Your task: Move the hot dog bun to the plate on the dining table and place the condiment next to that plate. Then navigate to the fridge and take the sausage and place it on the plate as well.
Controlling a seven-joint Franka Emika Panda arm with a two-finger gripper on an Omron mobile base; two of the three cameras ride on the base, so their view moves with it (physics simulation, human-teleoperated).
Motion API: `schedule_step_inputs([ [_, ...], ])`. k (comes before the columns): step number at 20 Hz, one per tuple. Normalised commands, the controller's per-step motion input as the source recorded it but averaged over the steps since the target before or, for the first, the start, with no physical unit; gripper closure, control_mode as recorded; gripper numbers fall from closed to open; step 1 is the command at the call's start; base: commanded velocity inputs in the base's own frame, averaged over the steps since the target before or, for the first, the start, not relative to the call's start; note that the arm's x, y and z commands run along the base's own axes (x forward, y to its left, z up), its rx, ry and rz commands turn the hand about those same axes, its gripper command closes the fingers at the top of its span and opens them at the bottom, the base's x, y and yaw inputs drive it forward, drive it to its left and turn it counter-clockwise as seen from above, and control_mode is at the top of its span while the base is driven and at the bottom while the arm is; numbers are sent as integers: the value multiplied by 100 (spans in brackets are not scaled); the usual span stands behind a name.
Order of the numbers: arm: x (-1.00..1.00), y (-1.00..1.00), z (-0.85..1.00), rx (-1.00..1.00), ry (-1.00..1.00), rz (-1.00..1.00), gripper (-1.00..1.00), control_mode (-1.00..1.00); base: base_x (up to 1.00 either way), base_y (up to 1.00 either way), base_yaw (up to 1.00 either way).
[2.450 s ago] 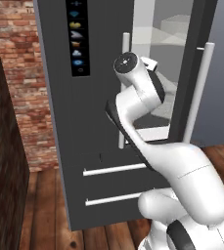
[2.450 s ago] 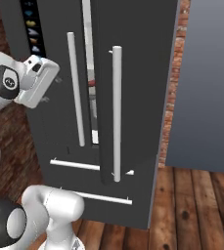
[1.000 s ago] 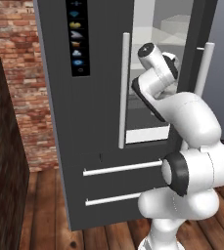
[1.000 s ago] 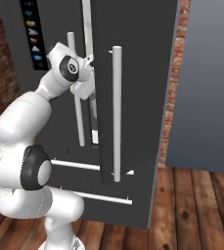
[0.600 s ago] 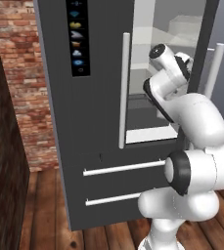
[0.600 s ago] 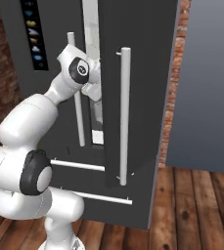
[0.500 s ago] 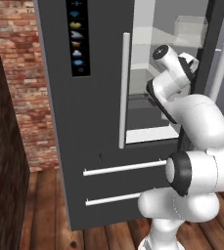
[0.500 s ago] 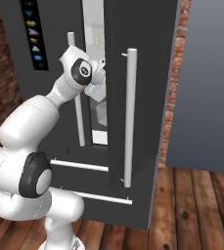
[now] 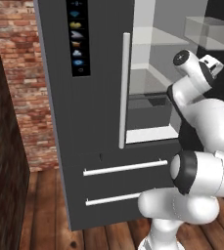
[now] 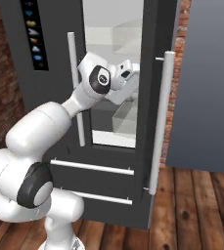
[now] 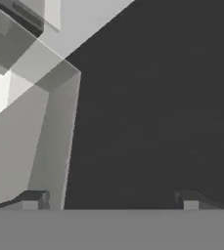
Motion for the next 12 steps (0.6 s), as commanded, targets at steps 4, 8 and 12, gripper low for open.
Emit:
schedule_step_inputs([
  [4,12,-76,15,0,-4,-8,-100,-100,0,0,0],
  [8,11,-70,12,0,-6,-6,-100,-100,0,0,0],
  [12,-6,-46,2,4,-6,-9,-100,-100,0,0,0],
])
